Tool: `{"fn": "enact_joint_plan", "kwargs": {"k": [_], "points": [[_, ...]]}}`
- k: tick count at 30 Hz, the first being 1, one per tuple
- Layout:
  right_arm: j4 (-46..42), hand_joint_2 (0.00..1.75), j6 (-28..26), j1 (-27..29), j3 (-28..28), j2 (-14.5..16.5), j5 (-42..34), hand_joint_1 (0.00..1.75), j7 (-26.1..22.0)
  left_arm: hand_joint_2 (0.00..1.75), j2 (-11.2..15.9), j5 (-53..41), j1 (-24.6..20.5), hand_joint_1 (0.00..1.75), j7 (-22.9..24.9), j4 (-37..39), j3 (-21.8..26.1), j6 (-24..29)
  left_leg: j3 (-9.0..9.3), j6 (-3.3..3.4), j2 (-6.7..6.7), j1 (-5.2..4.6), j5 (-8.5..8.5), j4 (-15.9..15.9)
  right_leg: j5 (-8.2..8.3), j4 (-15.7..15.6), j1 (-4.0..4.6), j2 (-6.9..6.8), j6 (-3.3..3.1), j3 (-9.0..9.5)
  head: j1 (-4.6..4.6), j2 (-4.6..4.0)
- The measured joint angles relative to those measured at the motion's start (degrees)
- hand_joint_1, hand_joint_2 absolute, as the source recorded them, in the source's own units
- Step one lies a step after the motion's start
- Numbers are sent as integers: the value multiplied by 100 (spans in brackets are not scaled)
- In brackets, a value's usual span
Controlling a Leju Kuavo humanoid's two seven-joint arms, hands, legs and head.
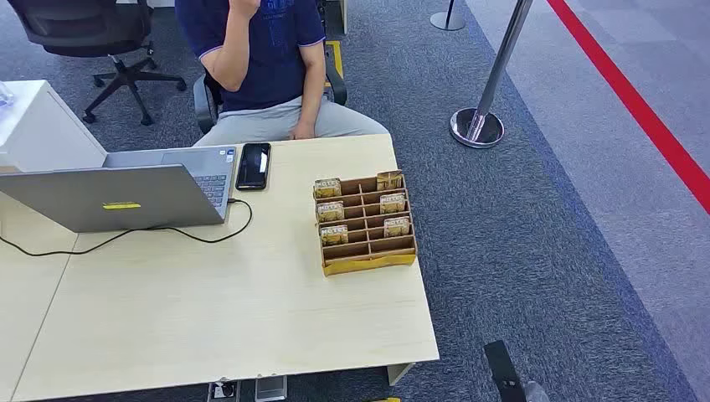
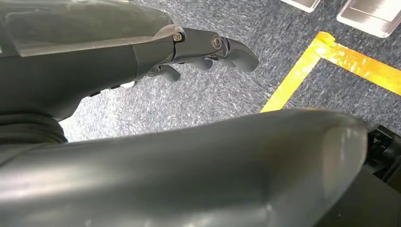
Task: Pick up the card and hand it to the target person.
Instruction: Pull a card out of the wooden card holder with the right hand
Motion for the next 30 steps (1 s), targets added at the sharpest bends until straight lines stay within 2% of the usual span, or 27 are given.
{"fn": "enact_joint_plan", "kwargs": {"k": [2, 4, 8, 12, 23, 30], "points": [[-35, 0, -16, -83, -19, 1, -14, 0, -268, 0, -3, 9, 0, 0, -7, 5, 22, 14, 0, 0, 0, 0, 2, 0, 1, 0, 0, 0, 1, -1, 2, 0], [-107, 0, -22, -259, -41, 4, -38, 0, -734, 0, -10, 30, 1, 0, -18, 16, 61, 37, 0, 0, 0, 0, 5, 0, 3, 0, 0, 1, 2, 0, 2, 0], [-325, 0, 176, -596, -47, 70, -199, 0, -1440, 0, -21, 57, 6, 0, -52, 36, 103, 67, -2, 3, -8, 0, 9, 1, 5, 1, 0, -4, 2, 0, 9, 0], [-614, 175, 370, -842, -17, 193, -319, 0, -1852, 0, -30, 106, 9, 0, -86, 46, 161, 99, -3, 3, -10, 0, 10, 1, 5, 1, 0, -5, 3, 1, 5, 0], [-1730, 175, 454, -1046, 847, 507, -555, 0, -2016, 0, -32, 202, 86, 0, -91, 52, 281, 179, -5, 4, -11, 0, 10, 1, 5, 2, 0, -6, 3, 0, 10, 0], [-2781, 175, 504, -862, 1589, 595, -826, 0, -1927, 0, -32, 223, 130, 0, -113, 56, 327, 176, -5, 4, -12, 0, 10, 2, 5, 2, 0, -6, 3, -2, 7, 0]]}}
